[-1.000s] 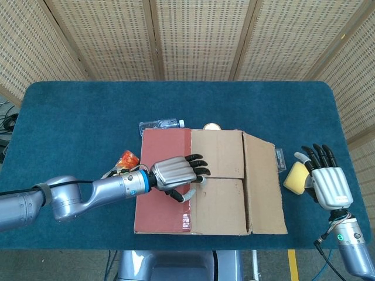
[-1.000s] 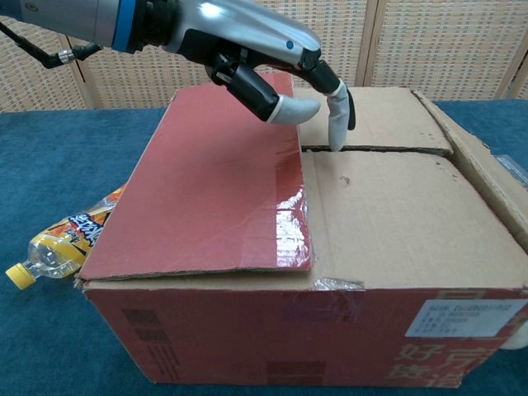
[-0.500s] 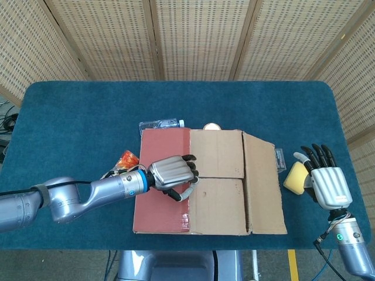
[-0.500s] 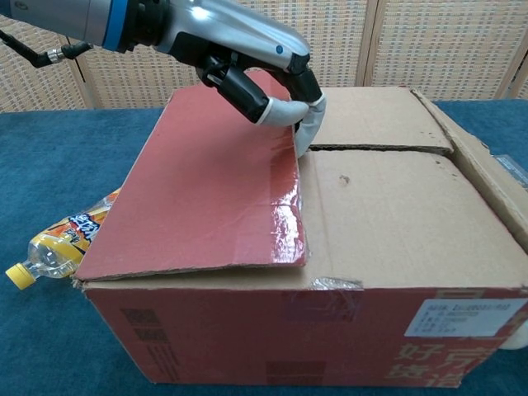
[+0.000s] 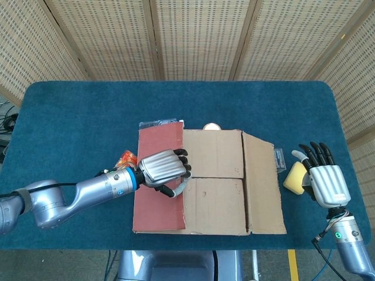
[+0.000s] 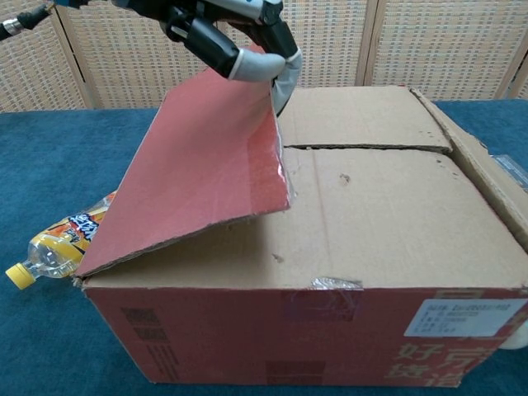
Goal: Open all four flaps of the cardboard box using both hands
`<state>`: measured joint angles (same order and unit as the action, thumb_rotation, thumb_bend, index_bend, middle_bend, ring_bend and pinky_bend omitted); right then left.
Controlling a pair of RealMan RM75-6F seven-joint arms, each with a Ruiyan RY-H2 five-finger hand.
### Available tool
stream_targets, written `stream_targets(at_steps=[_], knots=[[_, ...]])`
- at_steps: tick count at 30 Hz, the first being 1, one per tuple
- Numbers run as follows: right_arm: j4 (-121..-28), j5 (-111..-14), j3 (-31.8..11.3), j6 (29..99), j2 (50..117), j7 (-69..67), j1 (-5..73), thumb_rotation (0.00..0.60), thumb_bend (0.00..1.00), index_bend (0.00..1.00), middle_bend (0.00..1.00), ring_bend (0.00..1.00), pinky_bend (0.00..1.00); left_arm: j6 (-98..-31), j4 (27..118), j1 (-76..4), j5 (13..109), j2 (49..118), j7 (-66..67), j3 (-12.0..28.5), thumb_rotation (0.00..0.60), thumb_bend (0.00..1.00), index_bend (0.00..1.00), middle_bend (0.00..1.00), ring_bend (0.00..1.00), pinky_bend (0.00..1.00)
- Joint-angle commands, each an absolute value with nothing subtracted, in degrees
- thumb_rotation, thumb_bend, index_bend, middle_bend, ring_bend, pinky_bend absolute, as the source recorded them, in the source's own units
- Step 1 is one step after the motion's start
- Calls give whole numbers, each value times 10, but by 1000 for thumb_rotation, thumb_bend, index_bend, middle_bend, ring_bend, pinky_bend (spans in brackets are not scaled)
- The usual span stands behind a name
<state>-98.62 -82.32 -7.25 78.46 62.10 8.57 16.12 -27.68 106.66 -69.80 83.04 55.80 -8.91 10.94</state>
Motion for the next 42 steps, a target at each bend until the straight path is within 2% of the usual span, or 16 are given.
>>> stream_targets(at_steps=[1, 20, 42], knots=[[-987, -822, -74, 784, 622, 86, 162, 600, 1000, 195, 132, 0, 0, -294, 1085, -683, 836, 532, -94, 110, 208, 657, 520, 417, 301, 147], [-1001, -823, -79, 771, 619, 97, 171, 600, 1000, 195, 132, 0, 0, -383, 1143, -597, 933, 392, -147, 90, 206, 653, 519, 417, 304, 147], [-1033, -821, -80, 760, 614, 135, 180, 600, 1000, 195, 130, 0, 0, -498, 1129, -486, 1035, 295, -196, 44, 206, 642, 519, 417, 304, 147]])
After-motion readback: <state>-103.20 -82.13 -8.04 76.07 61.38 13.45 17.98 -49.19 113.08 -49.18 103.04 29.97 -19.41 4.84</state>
